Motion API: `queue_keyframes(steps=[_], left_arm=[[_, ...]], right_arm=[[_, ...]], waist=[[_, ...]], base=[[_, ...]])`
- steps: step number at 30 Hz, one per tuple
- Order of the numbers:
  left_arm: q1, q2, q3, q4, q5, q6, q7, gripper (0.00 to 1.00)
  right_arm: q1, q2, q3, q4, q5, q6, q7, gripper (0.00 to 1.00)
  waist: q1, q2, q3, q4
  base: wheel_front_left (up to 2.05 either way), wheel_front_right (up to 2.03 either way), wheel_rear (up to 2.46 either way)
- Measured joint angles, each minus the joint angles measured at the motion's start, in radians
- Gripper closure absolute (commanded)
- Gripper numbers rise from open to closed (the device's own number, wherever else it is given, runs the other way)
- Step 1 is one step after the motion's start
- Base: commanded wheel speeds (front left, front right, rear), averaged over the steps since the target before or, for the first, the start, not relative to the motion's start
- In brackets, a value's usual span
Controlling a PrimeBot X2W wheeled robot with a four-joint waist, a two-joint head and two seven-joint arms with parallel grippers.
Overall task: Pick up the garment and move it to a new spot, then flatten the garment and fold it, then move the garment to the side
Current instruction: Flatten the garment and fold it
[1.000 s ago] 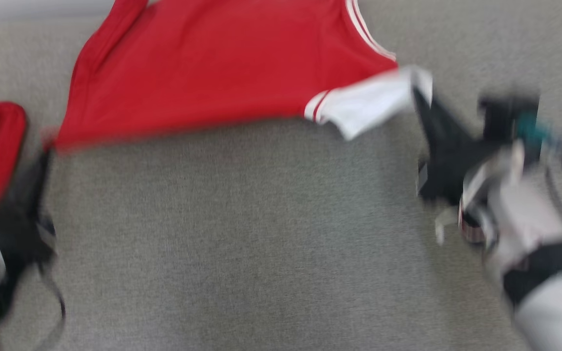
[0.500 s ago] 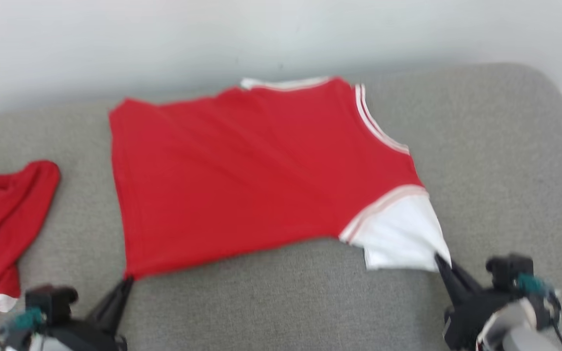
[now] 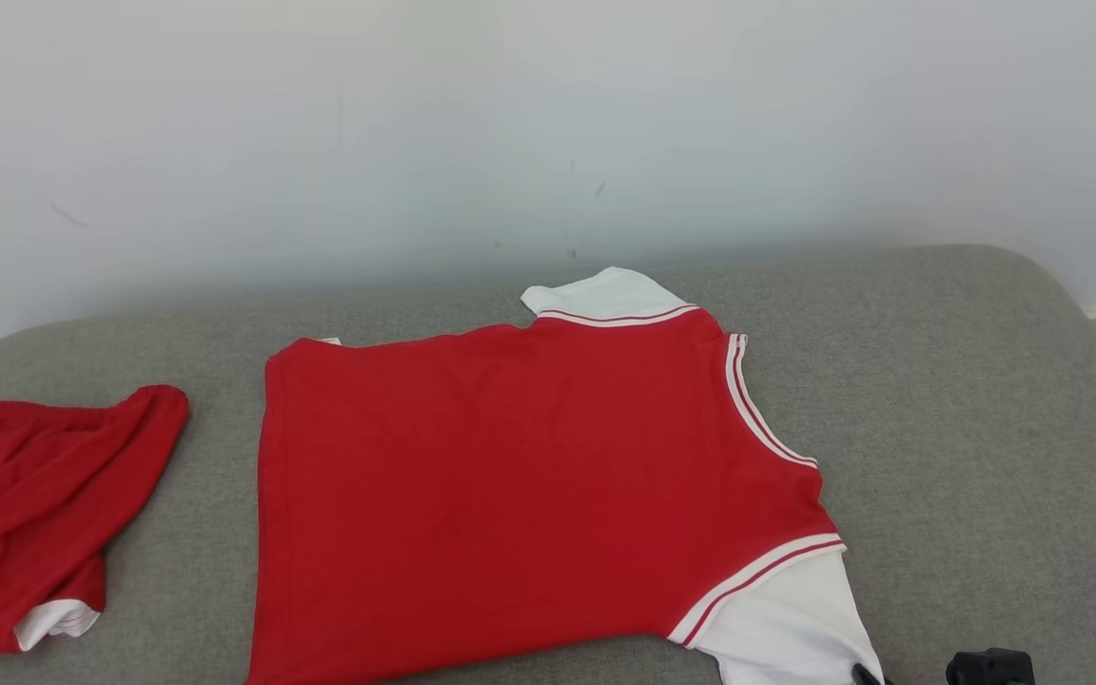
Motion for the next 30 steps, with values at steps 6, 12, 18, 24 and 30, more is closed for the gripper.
queue_keyframes(steps=[6,12,18,24,30], left_arm=[[0.001,-0.018,-0.007,-0.004,0.000,0.024,0.004,1.00],[0.020,-0.021,-0.025,0.005,0.002,0.033,0.028,1.00],[0.018,-0.018,-0.022,0.003,0.009,0.042,0.029,1.00],[0.007,-0.022,-0.019,0.007,0.019,0.053,0.029,1.00],[0.006,-0.030,-0.018,0.023,0.018,0.058,0.032,1.00]], right_arm=[[-0.001,-0.002,0.010,-0.010,0.000,-0.004,0.025,1.00],[0.005,-0.003,0.022,-0.003,-0.006,-0.013,0.060,1.00],[0.024,-0.002,0.020,-0.007,0.002,-0.023,0.078,1.00],[0.020,0.010,0.026,-0.014,0.003,-0.032,0.096,1.00],[0.019,0.015,0.034,-0.014,0.003,-0.036,0.122,1.00]], waist=[[0.0002,0.0000,-0.013,0.006],[0.0002,0.0000,-0.010,0.008],[0.0002,0.0001,-0.001,0.021],[0.0002,0.0001,0.005,0.031],[0.0002,0.0001,0.010,0.035]], base=[[0.00,0.00,0.00],[0.00,0.00,0.00],[0.00,0.00,0.00],[0.00,0.00,0.00],[0.00,0.00,0.00]])
